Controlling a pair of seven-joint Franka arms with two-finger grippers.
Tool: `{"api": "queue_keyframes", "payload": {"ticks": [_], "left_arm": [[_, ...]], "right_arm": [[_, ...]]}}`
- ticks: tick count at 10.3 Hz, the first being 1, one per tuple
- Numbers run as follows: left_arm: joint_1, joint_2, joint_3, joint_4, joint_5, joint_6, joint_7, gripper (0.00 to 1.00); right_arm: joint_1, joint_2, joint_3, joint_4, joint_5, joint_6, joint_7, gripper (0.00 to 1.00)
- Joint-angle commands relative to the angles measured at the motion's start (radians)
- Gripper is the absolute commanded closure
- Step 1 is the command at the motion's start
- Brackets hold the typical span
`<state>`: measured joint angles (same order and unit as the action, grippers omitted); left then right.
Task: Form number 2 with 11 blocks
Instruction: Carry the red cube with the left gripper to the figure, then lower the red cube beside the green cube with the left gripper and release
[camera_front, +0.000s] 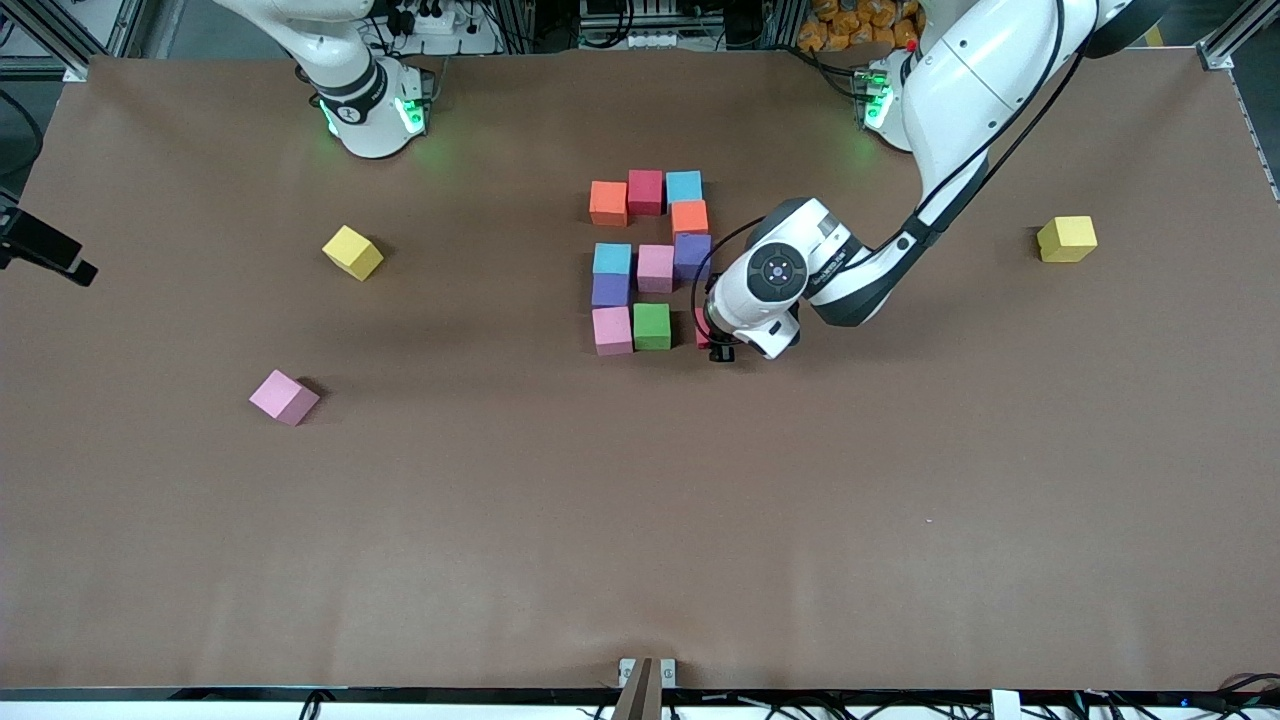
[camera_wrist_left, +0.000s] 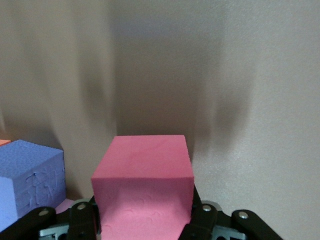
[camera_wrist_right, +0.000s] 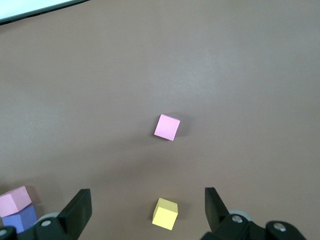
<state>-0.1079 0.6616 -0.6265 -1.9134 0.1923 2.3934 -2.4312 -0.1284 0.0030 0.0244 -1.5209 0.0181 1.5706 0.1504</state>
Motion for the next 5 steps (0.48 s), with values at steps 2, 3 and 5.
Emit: {"api": "queue_keyframes", "payload": {"ticks": [2, 3, 5], "left_arm": [[-0.013, -0.007, -0.001, 0.0, -0.013, 0.03, -0.048, 0.69], [-0.013, -0.01, -0.001, 0.0, -0.01, 0.029, -0.049, 0.69], [-0.015, -0.008, -0.001, -0.003, 0.002, 0.029, -0.048, 0.69]], "right_arm": [[0.013, 0.003, -0.007, 0.111, 0.003, -0.099, 0.02, 0.0], [0.015, 0.005, -0.008, 0.111, 0.008, -0.1, 0.005, 0.0], [0.018, 0.009, -0.004, 0.111, 0.011, -0.103, 0.006, 0.0]]}}
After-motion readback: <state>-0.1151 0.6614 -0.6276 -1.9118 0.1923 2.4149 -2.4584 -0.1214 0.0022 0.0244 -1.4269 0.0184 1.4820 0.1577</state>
